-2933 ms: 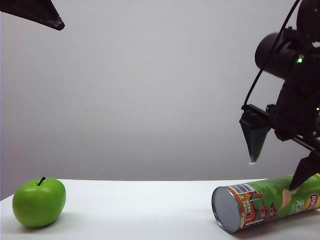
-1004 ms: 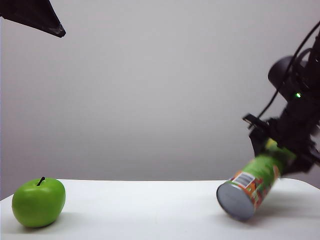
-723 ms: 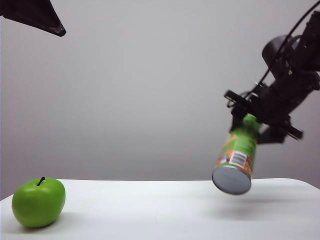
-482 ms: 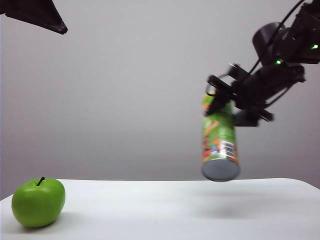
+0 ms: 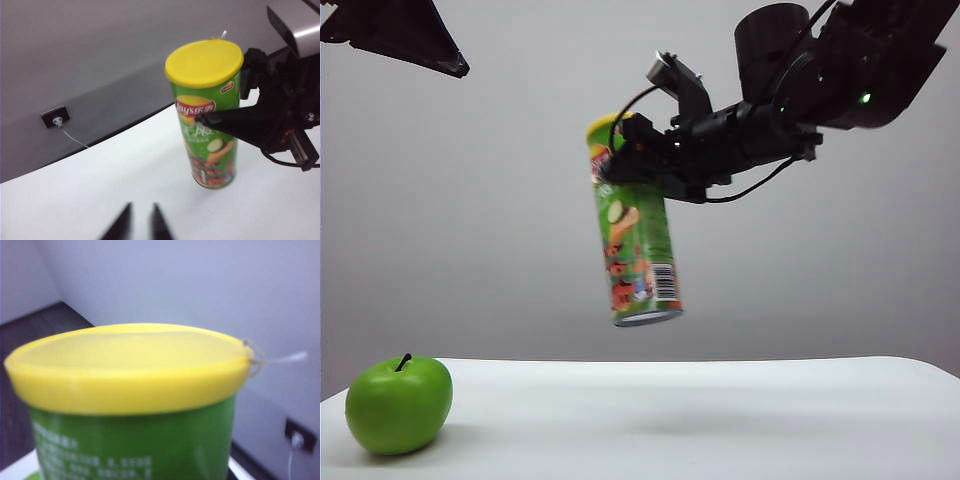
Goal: Pick up the green bucket of chips from the desk, place it near the apple, and finally stand it up.
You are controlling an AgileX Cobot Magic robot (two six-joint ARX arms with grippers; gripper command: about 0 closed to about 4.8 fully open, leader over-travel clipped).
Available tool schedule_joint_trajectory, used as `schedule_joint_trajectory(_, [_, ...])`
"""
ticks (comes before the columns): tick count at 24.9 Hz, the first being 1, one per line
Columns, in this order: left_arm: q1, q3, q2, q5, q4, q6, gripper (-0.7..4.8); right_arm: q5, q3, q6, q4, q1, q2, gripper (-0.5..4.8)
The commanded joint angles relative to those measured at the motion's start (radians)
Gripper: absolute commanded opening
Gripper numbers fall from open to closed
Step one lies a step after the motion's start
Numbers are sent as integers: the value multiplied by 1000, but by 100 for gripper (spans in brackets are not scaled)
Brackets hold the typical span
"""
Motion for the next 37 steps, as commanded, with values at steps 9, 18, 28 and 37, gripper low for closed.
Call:
schedule_joint_trajectory(9, [6, -24, -6, 23, 30, -5, 154, 14, -69, 1, 389, 74, 133, 215])
schedule_joint_trajectory(18, [53, -153, -136, 138, -66, 68, 153, 88, -70, -3, 492, 172, 234, 179])
schedule_joint_trajectory(28, [56, -161, -383, 116, -304, 151, 153, 112, -59, 1, 542, 183, 293, 179])
schedule_joint_trajectory(37, [56, -290, -592, 62, -298, 89, 153, 136, -43, 1, 563, 202, 349, 179])
